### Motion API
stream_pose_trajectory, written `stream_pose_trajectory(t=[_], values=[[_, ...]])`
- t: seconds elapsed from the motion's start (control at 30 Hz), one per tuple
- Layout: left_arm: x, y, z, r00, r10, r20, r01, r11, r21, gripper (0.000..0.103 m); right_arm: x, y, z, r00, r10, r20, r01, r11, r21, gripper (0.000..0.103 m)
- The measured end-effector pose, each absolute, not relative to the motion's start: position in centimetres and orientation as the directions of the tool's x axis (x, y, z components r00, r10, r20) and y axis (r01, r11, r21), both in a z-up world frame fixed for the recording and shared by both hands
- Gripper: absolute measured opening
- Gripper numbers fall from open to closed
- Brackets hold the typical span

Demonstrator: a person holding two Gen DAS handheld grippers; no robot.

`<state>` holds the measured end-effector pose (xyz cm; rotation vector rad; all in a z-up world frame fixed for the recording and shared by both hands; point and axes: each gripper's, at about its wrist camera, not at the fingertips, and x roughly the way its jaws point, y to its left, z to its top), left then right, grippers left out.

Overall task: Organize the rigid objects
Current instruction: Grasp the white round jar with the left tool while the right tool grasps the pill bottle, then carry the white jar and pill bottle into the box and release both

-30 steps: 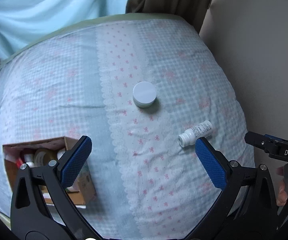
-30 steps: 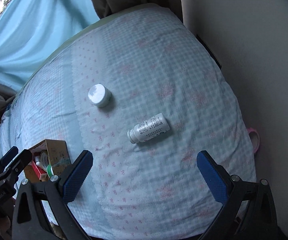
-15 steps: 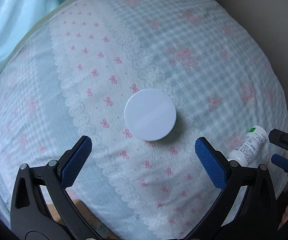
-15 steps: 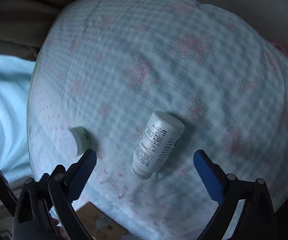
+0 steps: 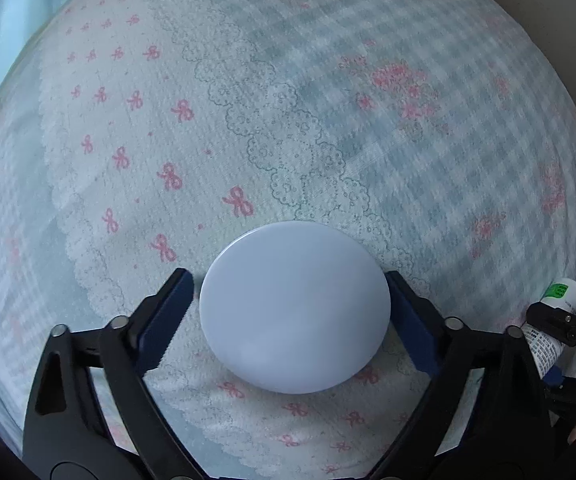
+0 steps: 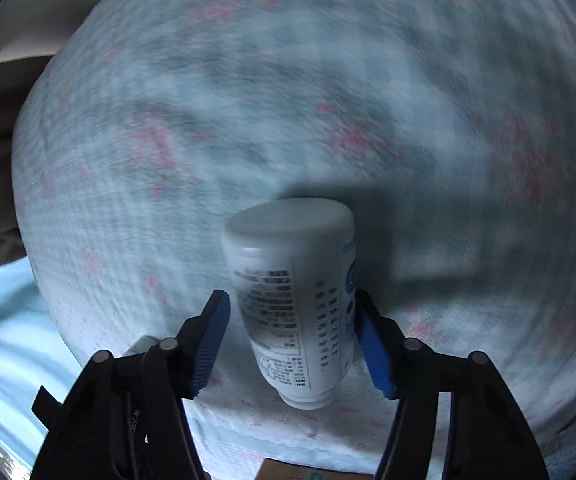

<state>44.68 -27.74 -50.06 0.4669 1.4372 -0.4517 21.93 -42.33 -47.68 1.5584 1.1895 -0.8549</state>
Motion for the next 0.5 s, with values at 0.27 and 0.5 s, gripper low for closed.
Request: stream_pose_trajectory(t=[0.27,0.5], values=[[44.4,-28.7,-49.8,0.126,-0.027,-0.992,0.558,0.828,0.048,0.068,21.6,-43.0,-47.9,0.251,0.286,-0.925,0.968,-0.099,0.232,0.05],[42.7,-28.7,-47.4,0.156,-0.035,-0.987,0.553,0.831,0.058,0.068,21.6,-43.4,-46.2,0.261,0.287,-0.922,0.965,-0.049,0.257,0.049]])
